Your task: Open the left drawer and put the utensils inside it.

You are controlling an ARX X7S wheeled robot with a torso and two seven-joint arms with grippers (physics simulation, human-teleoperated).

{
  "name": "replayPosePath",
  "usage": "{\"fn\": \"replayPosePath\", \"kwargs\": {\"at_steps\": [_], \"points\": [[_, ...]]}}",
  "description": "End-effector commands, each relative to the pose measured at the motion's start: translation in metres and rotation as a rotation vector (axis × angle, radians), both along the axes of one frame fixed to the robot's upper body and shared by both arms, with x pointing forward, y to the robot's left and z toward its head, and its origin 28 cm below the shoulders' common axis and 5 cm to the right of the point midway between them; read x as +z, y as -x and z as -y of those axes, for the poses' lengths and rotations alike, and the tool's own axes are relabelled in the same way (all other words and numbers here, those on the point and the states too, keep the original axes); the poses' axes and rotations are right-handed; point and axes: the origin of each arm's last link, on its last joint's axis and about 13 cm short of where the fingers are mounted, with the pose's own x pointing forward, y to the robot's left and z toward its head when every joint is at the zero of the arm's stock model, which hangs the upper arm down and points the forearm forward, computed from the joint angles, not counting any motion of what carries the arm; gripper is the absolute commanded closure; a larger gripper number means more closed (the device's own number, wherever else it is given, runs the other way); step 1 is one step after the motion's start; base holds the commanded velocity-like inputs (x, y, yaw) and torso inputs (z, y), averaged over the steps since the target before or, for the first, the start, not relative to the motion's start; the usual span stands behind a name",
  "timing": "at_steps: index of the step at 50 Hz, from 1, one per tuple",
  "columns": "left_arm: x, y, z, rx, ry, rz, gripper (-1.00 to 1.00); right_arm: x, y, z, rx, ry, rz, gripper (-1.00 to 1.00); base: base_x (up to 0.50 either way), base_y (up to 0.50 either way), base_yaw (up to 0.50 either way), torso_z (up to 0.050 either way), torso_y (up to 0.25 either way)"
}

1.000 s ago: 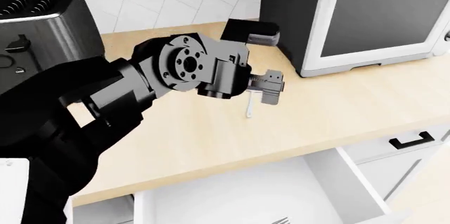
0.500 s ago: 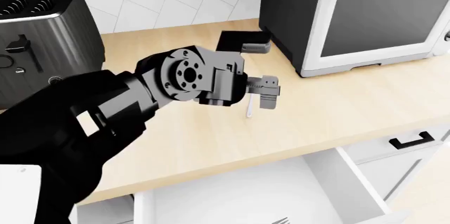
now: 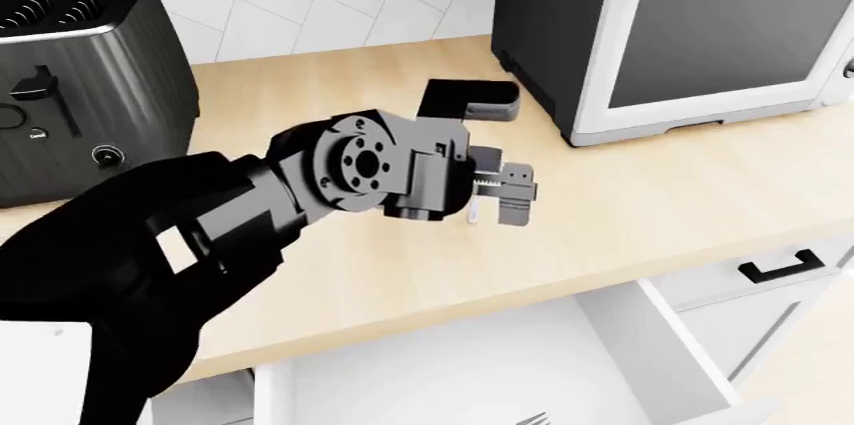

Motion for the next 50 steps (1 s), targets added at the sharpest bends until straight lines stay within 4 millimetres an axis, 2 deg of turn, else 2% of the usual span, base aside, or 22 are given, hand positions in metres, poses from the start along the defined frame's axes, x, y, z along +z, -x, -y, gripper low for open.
{"fn": "replayPosePath", "kwargs": {"at_steps": [1,19,31,43,50], "points": [[-0.007,0.002,0.001,-0.018,0.001,-0.013,-1.00,0.000,0.001,0.000,-0.004,0.001,-0.006,-1.00,0.00,0.00,0.00,0.000,0.000],[-0.022,-0.002,-0.007,-0.010,-0.012,-0.033,-1.00,-0.001,0.000,-0.001,-0.008,-0.005,-0.015,-1.00,0.00,0.00,0.00,0.000,0.000],[-0.018,-0.005,-0.007,-0.071,0.010,0.030,-1.00,0.000,0.000,0.000,-0.007,-0.001,-0.011,-1.00,0.00,0.00,0.00,0.000,0.000],[-0.011,-0.009,-0.009,-0.051,-0.022,0.077,-1.00,-0.001,-0.001,0.000,-0.005,0.001,-0.015,-1.00,0.00,0.00,0.00,0.000,0.000],[-0.014,-0.008,-0.009,-0.046,-0.038,0.069,-1.00,-0.001,-0.001,0.000,-0.005,0.002,-0.014,-1.00,0.00,0.00,0.00,0.000,-0.243]]}}
